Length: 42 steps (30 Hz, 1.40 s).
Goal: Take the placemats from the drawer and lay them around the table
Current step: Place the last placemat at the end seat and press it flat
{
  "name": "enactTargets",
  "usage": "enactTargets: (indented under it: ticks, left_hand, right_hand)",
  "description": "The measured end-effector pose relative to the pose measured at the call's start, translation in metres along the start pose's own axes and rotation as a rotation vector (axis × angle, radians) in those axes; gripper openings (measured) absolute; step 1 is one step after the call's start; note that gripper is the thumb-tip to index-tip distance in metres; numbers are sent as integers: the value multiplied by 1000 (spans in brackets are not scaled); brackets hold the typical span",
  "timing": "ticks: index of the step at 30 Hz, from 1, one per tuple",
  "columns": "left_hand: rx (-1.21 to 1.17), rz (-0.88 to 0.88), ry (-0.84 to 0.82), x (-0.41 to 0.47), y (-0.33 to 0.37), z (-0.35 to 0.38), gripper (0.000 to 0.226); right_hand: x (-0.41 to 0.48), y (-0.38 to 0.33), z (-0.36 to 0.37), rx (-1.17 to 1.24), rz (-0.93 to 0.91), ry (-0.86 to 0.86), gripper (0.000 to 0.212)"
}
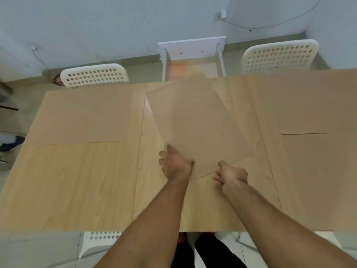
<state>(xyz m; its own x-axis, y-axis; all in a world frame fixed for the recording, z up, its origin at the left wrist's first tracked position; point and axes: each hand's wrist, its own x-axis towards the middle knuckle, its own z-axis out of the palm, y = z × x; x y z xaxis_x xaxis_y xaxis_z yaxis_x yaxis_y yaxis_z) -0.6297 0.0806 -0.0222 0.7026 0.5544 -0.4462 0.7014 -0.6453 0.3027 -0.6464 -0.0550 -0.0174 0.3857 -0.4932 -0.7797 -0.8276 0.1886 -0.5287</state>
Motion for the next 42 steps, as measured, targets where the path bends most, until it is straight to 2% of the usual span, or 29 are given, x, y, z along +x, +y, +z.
enactTargets:
  ticks: [5,9,14,19,23,25,28,30,32,34,37,40,42]
  left_hand:
    - [-16,-89,-92,18,5,-10,114]
    - [48,-114,-88,24,7,-9,122]
    - [24,-157,-97,24,13,-11,111]
    - [-21,-230,-142,27,18,-15,111]
    - [-75,-206,-181,26,15,-12,82]
    - [-188,-186,-186,24,10,-9,68]
    - [-646,-186,-270,21,8,-11,47]
    - [-967,-223,-419,18,13,-18,50]
    - [-1141,-208,-585,15,20,-27,54]
    - [-1151,-161,-717,11,23,-35,57]
    - [-1017,-42,-817,7,17,-50,56]
    - [-951,4,-831,15,4,-62,52]
    - [-1054,-58,-769,28,-2,-70,47]
  right_hand:
    - [-8,4,9,-49,-8,62,22]
    - [-15,4,15,10,15,95,25]
    - [-19,1,19,228,112,65,24]
    - [-17,0,18,287,155,13,24]
    - [-16,4,16,291,185,-38,21]
    - [-14,3,13,286,190,-72,22]
    - [-20,1,11,274,184,-159,29]
    - [-28,2,12,303,209,-229,35]
    - [-39,-2,12,462,264,-341,36]
    - [-45,-11,7,655,272,-457,33]
    - [-46,-25,0,732,163,-483,22]
    - [-38,-27,-7,733,83,-467,30]
    - [-39,-24,-12,741,74,-474,34]
